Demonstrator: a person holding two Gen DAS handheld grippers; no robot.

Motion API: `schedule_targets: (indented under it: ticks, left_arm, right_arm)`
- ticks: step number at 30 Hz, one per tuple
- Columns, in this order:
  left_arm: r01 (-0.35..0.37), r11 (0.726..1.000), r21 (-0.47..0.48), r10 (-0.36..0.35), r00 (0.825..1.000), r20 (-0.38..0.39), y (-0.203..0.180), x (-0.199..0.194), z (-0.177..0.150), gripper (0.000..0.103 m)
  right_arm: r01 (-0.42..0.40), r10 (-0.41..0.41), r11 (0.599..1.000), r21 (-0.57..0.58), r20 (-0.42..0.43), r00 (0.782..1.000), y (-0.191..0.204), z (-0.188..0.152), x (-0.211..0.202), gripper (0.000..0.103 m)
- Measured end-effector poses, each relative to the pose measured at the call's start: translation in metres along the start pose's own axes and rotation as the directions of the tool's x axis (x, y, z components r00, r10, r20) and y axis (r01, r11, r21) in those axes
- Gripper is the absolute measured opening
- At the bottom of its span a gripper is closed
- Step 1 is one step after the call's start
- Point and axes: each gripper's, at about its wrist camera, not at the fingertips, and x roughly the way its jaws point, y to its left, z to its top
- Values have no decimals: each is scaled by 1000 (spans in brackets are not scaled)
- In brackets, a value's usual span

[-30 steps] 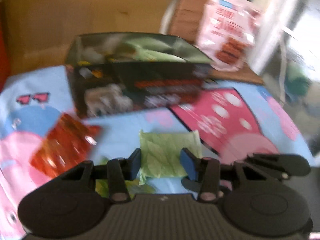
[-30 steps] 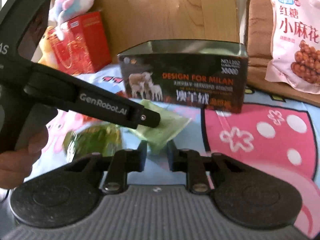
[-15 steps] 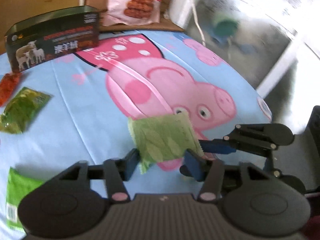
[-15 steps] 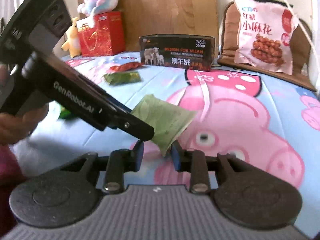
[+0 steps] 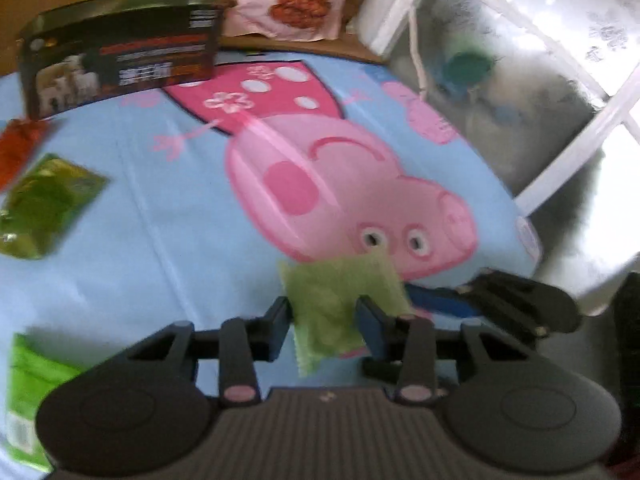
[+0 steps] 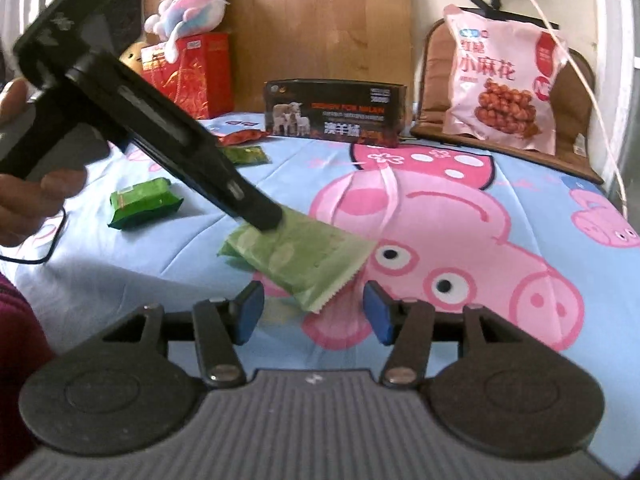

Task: Organize snacks
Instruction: 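Carry the light green packet over the black box and release it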

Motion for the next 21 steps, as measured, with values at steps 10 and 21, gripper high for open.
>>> schedule_targets:
  ticks: [10, 21]
  left_arm:
    - [-9, 1000, 5, 9, 993, 122, 24, -45, 35, 33]
    - [-184, 974, -135, 221, 911, 348, 107, -66, 154, 43]
  right_arm:
    - [-91, 88, 995, 43, 62, 994, -11, 47, 18, 40]
    - [-39, 42, 999, -18, 227, 973, -24, 172, 127, 40]
